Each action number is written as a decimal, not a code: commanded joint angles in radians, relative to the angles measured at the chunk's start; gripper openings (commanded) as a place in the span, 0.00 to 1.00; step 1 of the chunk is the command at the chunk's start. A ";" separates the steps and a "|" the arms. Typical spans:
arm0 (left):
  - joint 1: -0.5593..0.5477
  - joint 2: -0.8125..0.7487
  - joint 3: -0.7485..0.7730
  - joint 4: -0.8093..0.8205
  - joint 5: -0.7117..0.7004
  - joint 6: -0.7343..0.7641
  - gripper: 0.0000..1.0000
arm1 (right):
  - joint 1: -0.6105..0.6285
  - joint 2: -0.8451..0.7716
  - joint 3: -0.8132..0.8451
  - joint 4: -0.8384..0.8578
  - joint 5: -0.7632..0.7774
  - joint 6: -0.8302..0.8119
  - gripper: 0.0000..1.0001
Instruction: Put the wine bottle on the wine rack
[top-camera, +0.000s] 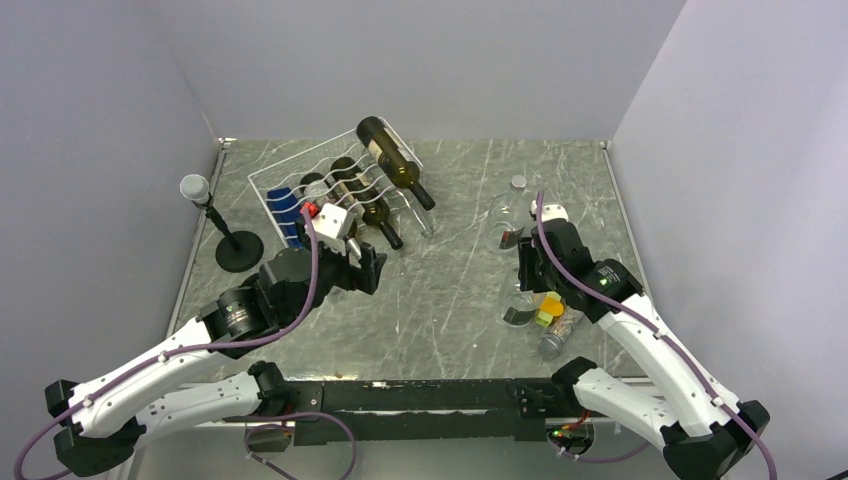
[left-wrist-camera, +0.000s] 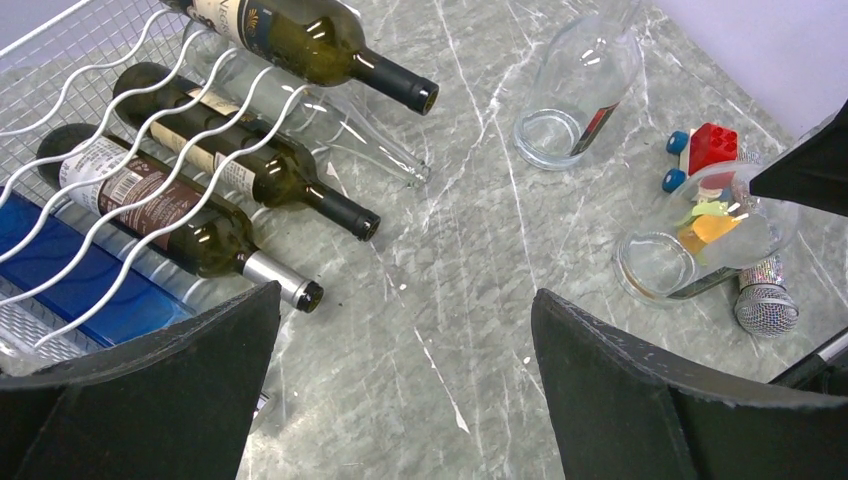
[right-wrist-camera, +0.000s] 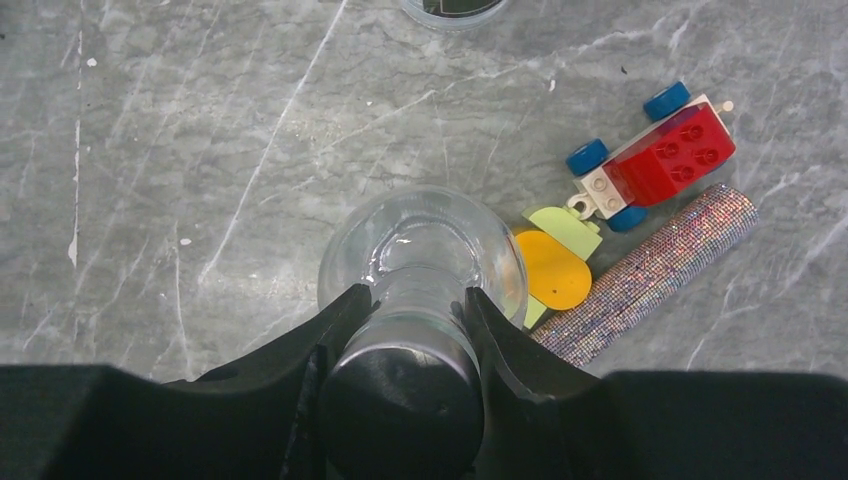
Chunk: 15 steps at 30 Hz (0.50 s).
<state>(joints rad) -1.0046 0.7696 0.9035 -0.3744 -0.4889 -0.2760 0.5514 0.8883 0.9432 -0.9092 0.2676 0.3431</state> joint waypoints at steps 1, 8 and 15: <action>0.003 -0.008 0.017 0.008 0.016 -0.013 0.99 | -0.025 -0.002 0.005 0.093 -0.162 0.022 0.00; 0.003 -0.022 0.008 0.006 0.015 -0.023 0.99 | -0.043 -0.034 0.030 0.220 -0.318 0.148 0.00; 0.003 -0.035 0.005 -0.003 0.019 -0.038 0.99 | -0.048 -0.037 0.025 0.356 -0.428 0.304 0.00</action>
<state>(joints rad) -1.0046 0.7540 0.9035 -0.3847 -0.4850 -0.2871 0.5079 0.8825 0.9409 -0.8169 -0.0349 0.4911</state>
